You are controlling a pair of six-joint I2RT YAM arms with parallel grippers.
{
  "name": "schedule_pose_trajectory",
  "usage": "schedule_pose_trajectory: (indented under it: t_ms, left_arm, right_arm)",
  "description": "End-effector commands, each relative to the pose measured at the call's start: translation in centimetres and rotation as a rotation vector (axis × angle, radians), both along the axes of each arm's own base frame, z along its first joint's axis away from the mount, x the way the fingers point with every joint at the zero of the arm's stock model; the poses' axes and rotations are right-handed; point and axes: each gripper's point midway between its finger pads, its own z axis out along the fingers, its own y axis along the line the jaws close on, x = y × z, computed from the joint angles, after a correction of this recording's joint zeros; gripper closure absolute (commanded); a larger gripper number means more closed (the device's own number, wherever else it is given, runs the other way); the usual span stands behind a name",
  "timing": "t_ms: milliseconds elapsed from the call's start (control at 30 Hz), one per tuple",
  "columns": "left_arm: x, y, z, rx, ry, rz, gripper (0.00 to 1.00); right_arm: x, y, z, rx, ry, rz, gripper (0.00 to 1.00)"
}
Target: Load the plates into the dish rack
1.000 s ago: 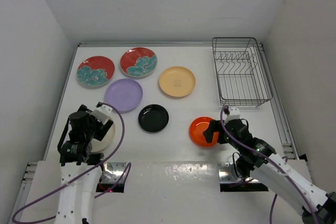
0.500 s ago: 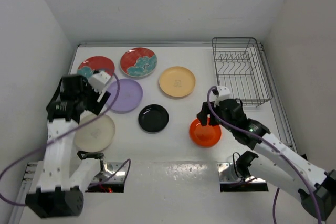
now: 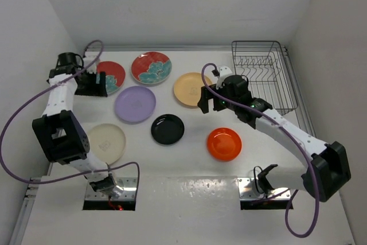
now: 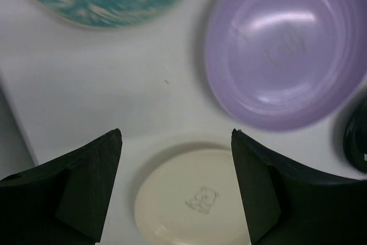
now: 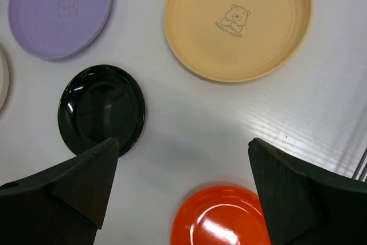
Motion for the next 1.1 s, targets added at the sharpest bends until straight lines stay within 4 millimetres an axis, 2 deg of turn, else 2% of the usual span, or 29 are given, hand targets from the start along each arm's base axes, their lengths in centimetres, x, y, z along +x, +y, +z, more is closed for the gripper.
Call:
schedule_pose_trajectory:
  t_ms: [0,67,100,133,167,200,267,300,333,367,433,500,533,600,633,733,767,900,1067]
  left_arm:
    - [5.4,3.7,3.6,-0.077,-0.236,0.209,0.18]
    - [7.0,5.9,3.7,-0.073,-0.279,0.296,0.17]
    - [7.5,6.7,1.7,-0.1,-0.232,0.336,0.17]
    - [7.9,7.6,0.9,-0.128,-0.215,0.393,0.17]
    - [9.1,8.2,1.2,-0.134,-0.227,0.404,0.17]
    - [9.5,9.0,-1.1,-0.164,-0.178,0.449,0.17]
    - [10.6,10.0,-2.3,-0.182,-0.167,0.484,0.16]
    - [11.5,10.4,-2.2,-0.184,-0.177,0.49,0.14]
    - [11.8,11.3,-2.7,-0.182,-0.178,0.514,0.14]
    - [12.0,11.8,-4.4,-0.171,-0.147,0.53,0.13]
    - [12.7,12.8,-4.9,-0.172,-0.158,0.566,0.13]
    - [13.0,13.2,-6.4,-0.192,-0.142,0.577,0.13]
    - [13.3,13.2,-6.7,-0.2,-0.14,0.572,0.13]
    - [13.1,13.3,-8.0,-0.202,-0.113,0.589,0.13]
    - [13.0,13.8,-8.9,-0.204,-0.105,0.599,0.13]
    - [13.0,12.3,-10.5,-0.278,-0.072,0.563,0.15]
    - [13.1,12.0,-11.6,-0.297,-0.058,0.557,0.21]
    - [13.4,11.1,-14.0,-0.36,-0.019,0.543,0.41]
    - [14.3,10.2,-15.0,-0.439,-0.009,0.525,0.58]
  right_arm:
    - [1.8,1.5,2.7,0.078,-0.056,0.031,0.07]
    - [2.3,1.6,2.4,0.081,-0.05,0.023,0.07]
    - [2.4,1.7,2.4,0.089,-0.047,0.018,0.07]
    - [2.7,1.6,2.0,0.084,-0.038,0.011,0.07]
    - [2.8,1.6,2.0,0.089,-0.033,0.004,0.07]
    - [3.0,1.5,2.0,0.089,-0.032,-0.001,0.07]
    - [3.2,1.5,2.0,0.092,-0.027,-0.011,0.07]
    - [3.3,1.6,2.3,0.1,-0.029,-0.014,0.07]
    - [3.5,1.5,2.1,0.1,-0.022,-0.019,0.07]
    - [3.6,1.5,2.3,0.101,-0.026,-0.022,0.08]
    - [4.0,1.7,2.8,0.112,-0.025,-0.029,0.08]
    - [4.1,2.1,2.9,0.112,-0.011,-0.026,0.09]
    - [4.5,2.2,3.6,0.12,-0.021,-0.03,0.09]
    - [4.5,2.1,3.4,0.111,-0.007,-0.033,0.09]
    - [4.7,2.4,3.9,0.114,-0.015,-0.029,0.09]
    - [5.1,2.4,4.3,0.108,-0.025,-0.032,0.09]
    - [5.4,2.4,4.6,0.102,-0.037,-0.03,0.09]
    - [6.0,2.5,5.8,0.103,-0.064,-0.032,0.09]
    - [6.5,2.6,6.8,0.094,-0.093,-0.028,0.09]
